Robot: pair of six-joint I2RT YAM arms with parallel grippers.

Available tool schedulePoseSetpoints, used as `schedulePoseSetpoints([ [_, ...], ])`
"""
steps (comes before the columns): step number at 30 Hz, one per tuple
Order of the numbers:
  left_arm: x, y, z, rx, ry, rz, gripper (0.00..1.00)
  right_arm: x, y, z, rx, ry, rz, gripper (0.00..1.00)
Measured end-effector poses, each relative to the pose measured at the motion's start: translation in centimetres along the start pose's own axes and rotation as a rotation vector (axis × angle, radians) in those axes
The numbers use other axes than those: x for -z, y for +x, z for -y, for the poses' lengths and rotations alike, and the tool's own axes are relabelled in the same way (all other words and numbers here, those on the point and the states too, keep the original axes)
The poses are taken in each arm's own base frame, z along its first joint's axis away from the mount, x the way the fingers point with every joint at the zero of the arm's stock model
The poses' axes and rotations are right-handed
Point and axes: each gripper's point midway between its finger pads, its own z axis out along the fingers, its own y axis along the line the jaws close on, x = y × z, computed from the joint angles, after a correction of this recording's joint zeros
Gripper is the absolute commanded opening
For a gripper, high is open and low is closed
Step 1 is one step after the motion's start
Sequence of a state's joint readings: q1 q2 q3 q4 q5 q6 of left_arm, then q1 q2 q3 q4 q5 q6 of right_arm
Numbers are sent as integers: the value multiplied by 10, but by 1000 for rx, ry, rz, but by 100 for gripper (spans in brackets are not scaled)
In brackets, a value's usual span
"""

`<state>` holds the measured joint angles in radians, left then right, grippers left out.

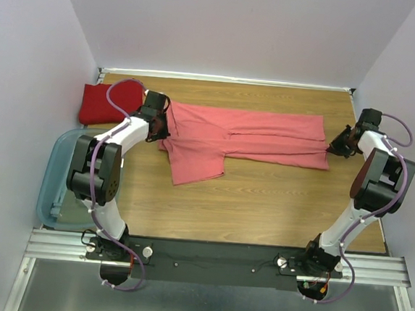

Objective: Fold and stack the t-shirts
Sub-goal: Fold the tshirt

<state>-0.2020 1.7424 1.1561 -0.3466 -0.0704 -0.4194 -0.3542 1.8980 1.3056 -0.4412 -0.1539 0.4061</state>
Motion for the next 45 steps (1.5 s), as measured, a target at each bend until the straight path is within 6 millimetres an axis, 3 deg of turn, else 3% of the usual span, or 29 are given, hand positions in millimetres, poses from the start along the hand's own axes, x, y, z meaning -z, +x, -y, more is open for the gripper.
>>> schedulePoseSetpoints([
  [4, -5, -7, 2, 0, -5, 7, 0, -5, 1, 2, -1, 6, -4, 8],
  [6, -10, -10, 2, -2, -11, 6, 7, -7, 2, 3, -2, 7, -8, 12],
  [11, -20, -6, -4, -13, -43, -11, 41, -9, -1, 2, 8, 1, 3, 34],
  [12, -20, -7, -6, -11, -50, -9, 57, -9, -1, 1, 12, -6, 6, 43],
  [15, -18, -13, -9, -4, -62, 6, 72, -9, -2, -2, 14, -18, 6, 52],
  [18, -7, -23, -10, -3, -67, 38, 73, -1, -2, -12, 34, -39, 19, 60],
  [22, 29, -41, -3, -1, -40, 130, 73, 28, 4, -39, 87, -92, 62, 72],
  [25, 60, -33, 15, -22, 3, 183, 73, 56, 8, -65, 133, -154, 108, 74],
  [28, 76, -4, 41, -67, 58, 174, 68, 79, 22, -85, 173, -234, 121, 77],
  [30, 75, 31, 62, -112, 98, 127, 66, 90, 40, -94, 199, -272, 107, 79],
  [32, 69, 64, 67, -141, 99, 65, 63, 95, 57, -97, 219, -292, 89, 79],
  [35, 59, 92, 70, -168, 79, 3, 61, 102, 82, -101, 247, -325, 57, 80],
  [41, 35, 129, 75, -215, 29, -90, 57, 120, 116, -100, 283, -380, 34, 80],
  [45, 25, 131, 80, -225, 5, -93, 49, 128, 124, -98, 291, -402, 41, 80],
])
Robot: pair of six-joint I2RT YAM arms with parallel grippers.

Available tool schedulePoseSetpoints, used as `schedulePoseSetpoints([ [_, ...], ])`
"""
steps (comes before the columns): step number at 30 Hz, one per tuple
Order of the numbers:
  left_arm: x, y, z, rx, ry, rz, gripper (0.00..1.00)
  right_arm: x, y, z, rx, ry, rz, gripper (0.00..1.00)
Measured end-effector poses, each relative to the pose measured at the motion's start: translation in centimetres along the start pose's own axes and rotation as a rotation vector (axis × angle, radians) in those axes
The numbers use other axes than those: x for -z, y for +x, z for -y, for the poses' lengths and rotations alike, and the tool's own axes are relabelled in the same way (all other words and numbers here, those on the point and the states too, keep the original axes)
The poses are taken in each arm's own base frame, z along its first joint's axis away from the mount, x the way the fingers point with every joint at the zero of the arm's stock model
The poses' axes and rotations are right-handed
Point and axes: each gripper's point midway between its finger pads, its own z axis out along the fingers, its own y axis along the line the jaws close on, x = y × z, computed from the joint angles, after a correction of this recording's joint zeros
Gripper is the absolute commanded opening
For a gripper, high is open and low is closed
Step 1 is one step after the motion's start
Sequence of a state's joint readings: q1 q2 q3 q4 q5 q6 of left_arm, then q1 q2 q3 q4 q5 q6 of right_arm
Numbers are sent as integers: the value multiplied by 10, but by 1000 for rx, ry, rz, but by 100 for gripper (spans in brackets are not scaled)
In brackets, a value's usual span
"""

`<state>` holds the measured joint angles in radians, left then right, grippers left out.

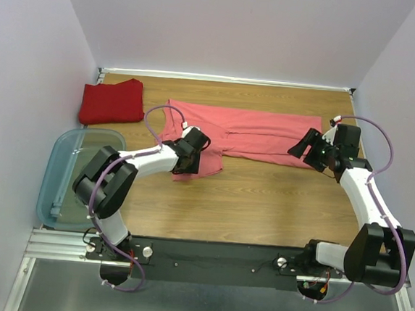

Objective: Fold and stack the t-shirts
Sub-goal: Fold the tshirt

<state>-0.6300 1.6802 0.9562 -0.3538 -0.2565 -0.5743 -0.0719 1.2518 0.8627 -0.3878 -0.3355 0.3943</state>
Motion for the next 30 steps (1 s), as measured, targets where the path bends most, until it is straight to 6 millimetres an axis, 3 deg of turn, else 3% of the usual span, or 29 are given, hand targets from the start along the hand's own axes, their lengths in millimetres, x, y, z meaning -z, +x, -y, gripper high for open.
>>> schedulePoseSetpoints([
  [2, -2, -1, 2, -3, -7, 5, 41, 0, 1, -1, 2, -6, -1, 80],
  [5, -4, -4, 2, 4, -18, 19, 16, 0, 2, -2, 4, -16, -4, 80],
  [6, -5, -5, 2, 8, -22, 24, 3, 0, 2, -3, 5, -19, -4, 80],
  [16, -3, -17, 1, 2, -71, 37, 0, -1, 0, -7, 15, -36, 5, 80],
  [19, 1, -45, 4, -10, -85, 74, 0, -1, 2, -8, 16, -41, 1, 80],
  [23, 5, -114, 15, -8, -88, 185, 0, -2, 5, -12, 21, -62, -12, 80],
  [27, -2, -179, 8, 6, -122, 277, 0, -4, 6, -14, 23, -68, -17, 80],
  [30, -13, -209, 1, 10, -148, 318, 1, -8, 8, -13, 24, -67, -26, 80],
])
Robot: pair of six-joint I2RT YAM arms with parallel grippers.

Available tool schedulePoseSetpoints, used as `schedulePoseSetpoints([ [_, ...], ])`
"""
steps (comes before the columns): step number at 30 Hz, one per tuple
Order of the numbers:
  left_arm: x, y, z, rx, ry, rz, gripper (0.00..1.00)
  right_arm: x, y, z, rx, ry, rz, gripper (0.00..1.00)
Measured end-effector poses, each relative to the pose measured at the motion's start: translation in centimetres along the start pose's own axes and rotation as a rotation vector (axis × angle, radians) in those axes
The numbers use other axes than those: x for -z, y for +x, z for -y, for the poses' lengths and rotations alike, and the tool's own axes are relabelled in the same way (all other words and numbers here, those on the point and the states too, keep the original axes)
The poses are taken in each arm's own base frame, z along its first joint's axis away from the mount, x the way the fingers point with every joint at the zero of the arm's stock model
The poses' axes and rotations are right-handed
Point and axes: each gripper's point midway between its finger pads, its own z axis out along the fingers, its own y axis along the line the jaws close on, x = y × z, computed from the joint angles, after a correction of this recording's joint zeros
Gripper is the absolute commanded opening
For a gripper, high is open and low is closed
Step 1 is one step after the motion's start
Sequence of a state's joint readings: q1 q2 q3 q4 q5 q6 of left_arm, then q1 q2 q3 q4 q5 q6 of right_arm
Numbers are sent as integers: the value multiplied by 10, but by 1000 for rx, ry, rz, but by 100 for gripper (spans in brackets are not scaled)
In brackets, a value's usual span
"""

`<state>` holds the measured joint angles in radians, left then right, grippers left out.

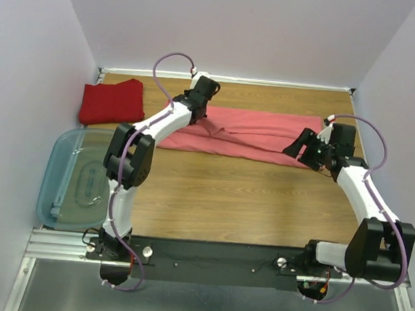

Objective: Fold and stack the t-shirts
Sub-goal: Fold the tshirt

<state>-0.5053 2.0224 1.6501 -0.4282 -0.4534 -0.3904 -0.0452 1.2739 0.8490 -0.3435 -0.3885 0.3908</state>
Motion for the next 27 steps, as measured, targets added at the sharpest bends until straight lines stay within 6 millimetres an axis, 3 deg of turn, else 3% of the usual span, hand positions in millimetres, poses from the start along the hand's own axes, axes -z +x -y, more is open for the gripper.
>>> schedulePoseSetpoints([
  [3, -24, -11, -7, -11, -25, 16, 4, -4, 3, 1, 0, 1, -13, 80],
  [6, -43, -9, -13, -24, -43, 12, 7, -9, 7, 2, -2, 4, -31, 80],
  [11, -60, -7, -11, -50, -42, 28, 14, -18, 14, 6, -2, 10, -65, 80],
  [14, -61, -17, -7, -45, -31, 67, 27, -24, 19, 9, -8, 17, -88, 80],
  [15, -61, -21, -6, -41, -28, 79, 42, -25, 20, 10, -10, 19, -94, 80],
  [19, -62, -32, -3, -30, -18, 114, 72, -28, 22, 13, -14, 29, -100, 80],
  [27, -59, -40, -2, -19, -8, 137, 72, -32, 12, 16, -6, 56, -73, 80],
])
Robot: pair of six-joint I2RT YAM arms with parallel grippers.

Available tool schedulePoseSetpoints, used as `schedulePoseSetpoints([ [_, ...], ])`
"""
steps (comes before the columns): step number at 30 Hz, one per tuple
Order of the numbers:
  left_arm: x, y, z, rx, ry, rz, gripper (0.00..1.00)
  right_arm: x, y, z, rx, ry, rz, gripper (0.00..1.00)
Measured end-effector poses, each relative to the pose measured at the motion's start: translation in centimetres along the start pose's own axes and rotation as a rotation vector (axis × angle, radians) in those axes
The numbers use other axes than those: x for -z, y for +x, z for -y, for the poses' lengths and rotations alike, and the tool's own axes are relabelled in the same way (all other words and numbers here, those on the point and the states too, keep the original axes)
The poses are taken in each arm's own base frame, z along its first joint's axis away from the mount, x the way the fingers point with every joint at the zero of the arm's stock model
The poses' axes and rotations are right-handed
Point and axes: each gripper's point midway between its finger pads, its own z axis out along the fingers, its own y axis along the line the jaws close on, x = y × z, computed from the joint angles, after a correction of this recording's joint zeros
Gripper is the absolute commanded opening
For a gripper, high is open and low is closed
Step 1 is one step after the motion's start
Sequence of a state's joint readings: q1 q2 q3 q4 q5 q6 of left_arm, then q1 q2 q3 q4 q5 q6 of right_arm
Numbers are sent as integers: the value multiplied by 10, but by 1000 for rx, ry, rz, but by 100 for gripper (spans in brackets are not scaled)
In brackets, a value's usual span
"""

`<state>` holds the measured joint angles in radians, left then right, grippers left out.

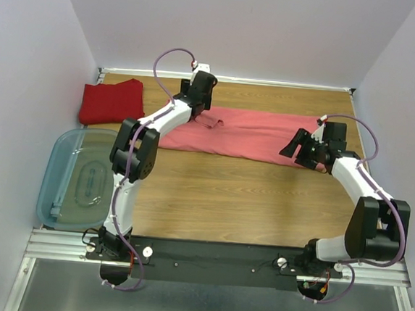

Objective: Fold and stack the t-shirts
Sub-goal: Fold the tshirt

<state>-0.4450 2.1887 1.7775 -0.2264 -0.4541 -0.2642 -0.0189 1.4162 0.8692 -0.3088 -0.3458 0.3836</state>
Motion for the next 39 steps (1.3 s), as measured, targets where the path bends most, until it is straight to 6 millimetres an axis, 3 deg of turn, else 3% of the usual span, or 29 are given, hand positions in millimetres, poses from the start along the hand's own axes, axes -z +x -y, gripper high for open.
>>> schedulePoseSetpoints([
  [2, 9, -2, -2, 16, 6, 0, 67, -2, -3, 1, 0, 4, 1, 79],
  [6, 52, 1, -20, 78, 19, -7, 45, -10, -7, 5, -3, 24, 3, 77],
  [9, 79, 6, -34, 134, 32, -2, 35, -17, -12, 11, -13, 51, 12, 69],
  [13, 87, 36, -54, 176, 36, -56, 26, -33, -25, 20, -35, 84, 33, 59],
  [17, 74, 76, -69, 183, 19, -156, 25, -44, -35, 36, -82, 111, 53, 58],
  [21, 59, 106, -66, 171, 35, -241, 25, -51, -41, 63, -157, 149, 69, 57],
  [27, 63, 149, -65, 178, 54, -346, 25, -50, -36, 97, -261, 190, 84, 58],
  [31, 80, 162, -66, 216, 93, -355, 25, -44, -30, 108, -329, 164, 109, 60],
  [35, 112, 185, -70, 260, 143, -366, 25, -30, -14, 112, -384, 129, 128, 62],
  [39, 149, 208, -76, 295, 185, -379, 36, -10, 10, 110, -409, 127, 138, 65],
])
